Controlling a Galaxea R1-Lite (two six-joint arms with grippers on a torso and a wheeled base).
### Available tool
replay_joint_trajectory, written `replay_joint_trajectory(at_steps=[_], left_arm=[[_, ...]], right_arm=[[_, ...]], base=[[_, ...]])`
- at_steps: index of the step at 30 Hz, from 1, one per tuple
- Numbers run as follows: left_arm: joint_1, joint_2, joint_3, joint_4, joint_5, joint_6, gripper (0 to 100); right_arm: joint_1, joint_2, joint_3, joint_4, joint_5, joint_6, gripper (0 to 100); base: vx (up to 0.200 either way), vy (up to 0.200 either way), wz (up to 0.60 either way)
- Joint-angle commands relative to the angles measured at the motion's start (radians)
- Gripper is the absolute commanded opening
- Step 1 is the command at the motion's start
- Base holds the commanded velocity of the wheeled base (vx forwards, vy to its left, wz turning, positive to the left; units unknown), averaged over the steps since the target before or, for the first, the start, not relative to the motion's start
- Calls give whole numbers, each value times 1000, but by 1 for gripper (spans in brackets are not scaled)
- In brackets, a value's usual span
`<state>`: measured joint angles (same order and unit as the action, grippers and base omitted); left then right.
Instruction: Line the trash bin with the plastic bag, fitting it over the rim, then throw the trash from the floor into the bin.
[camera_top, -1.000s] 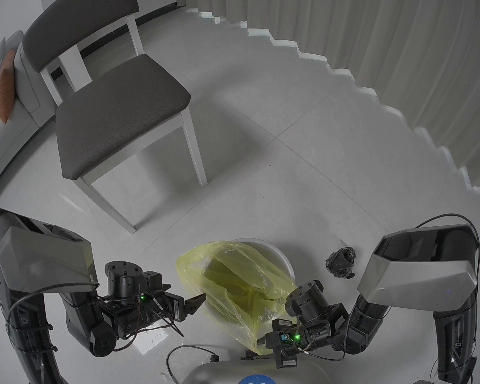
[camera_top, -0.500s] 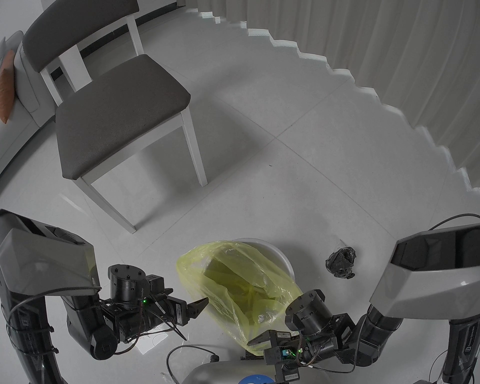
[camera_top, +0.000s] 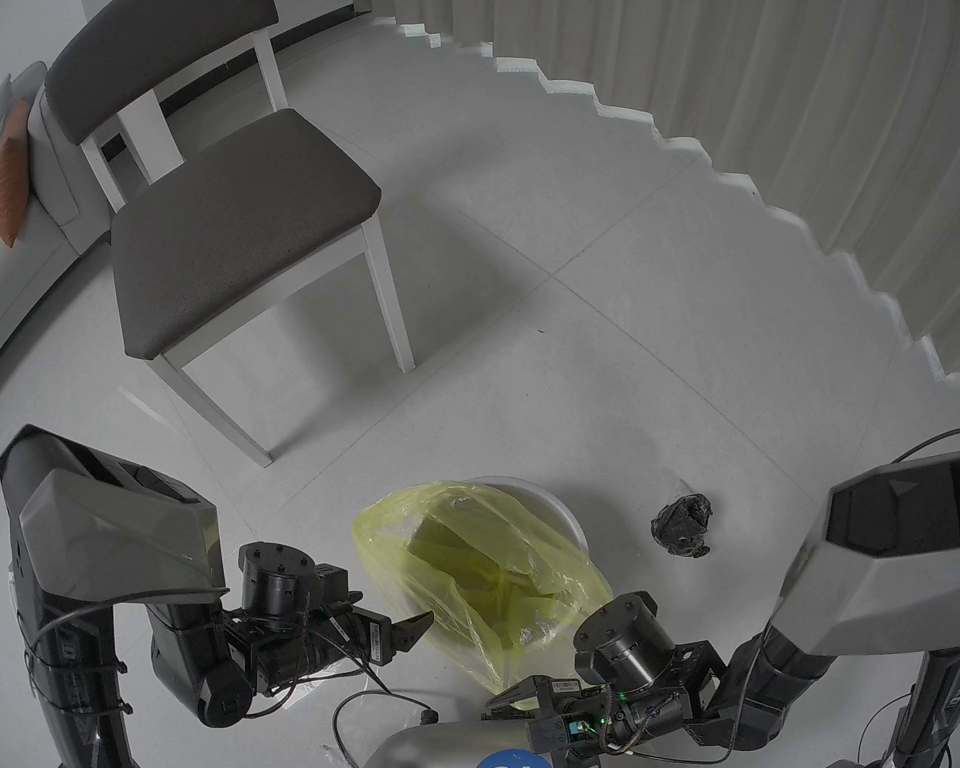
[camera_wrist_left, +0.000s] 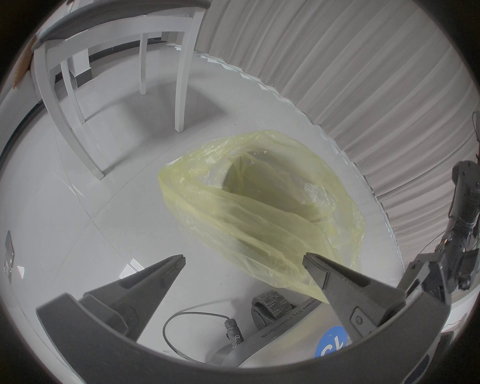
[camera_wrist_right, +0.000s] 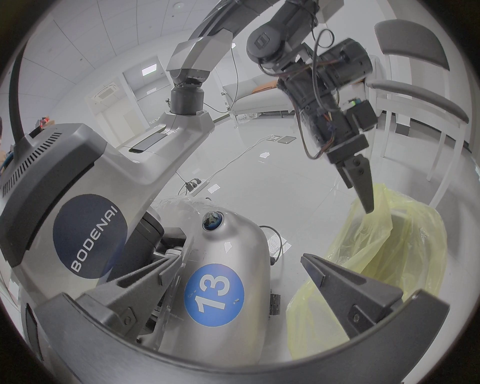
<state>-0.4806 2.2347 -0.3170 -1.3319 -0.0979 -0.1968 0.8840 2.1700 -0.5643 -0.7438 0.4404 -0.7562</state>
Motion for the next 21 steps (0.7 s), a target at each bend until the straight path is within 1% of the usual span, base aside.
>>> replay_joint_trajectory(at_steps=[1, 6, 8, 10, 12, 14, 16, 17, 18, 19, 20, 21], left_arm=[[-6, 48, -45, 2, 0, -9, 100], [-23, 74, -74, -1, 0, -26, 100], [-23, 75, -83, 2, 0, -26, 100], [-23, 75, -89, 5, 0, -27, 100], [-24, 75, -88, 0, 0, -27, 100], [-23, 75, -89, -4, 0, -27, 100], [-19, 74, -88, -4, 0, -27, 100], [-19, 74, -88, -4, 0, -27, 100], [-18, 74, -86, -4, 0, -29, 100], [-18, 74, -86, -4, 0, -29, 0], [-23, 74, -86, -4, 0, -33, 0], [-23, 72, -86, -4, 1, -38, 0]], right_arm=[[-43, -73, 37, -9, 3, 0, 100], [-108, -134, 57, -37, 3, 0, 100], [-151, -176, 46, -43, 4, 5, 100], [-204, -213, 27, -54, 4, 28, 100], [-277, -242, -11, -75, 9, 87, 100], [-324, -262, -42, -92, 27, 156, 100], [-361, -280, -65, -115, 46, 247, 100], [-367, -283, -68, -121, 47, 261, 100], [-392, -289, -80, -150, 49, 331, 100], [-398, -291, -83, -158, 49, 347, 100], [-424, -289, -94, -184, 49, 386, 100], [-435, -288, -95, -187, 49, 396, 100]], base=[[0, 0, 0], [0, 0, 0], [0, 0, 0], [0, 0, 0], [0, 0, 0], [0, 0, 0], [0, 0, 0], [0, 0, 0], [0, 0, 0], [0, 0, 0], [0, 0, 0], [0, 0, 0]])
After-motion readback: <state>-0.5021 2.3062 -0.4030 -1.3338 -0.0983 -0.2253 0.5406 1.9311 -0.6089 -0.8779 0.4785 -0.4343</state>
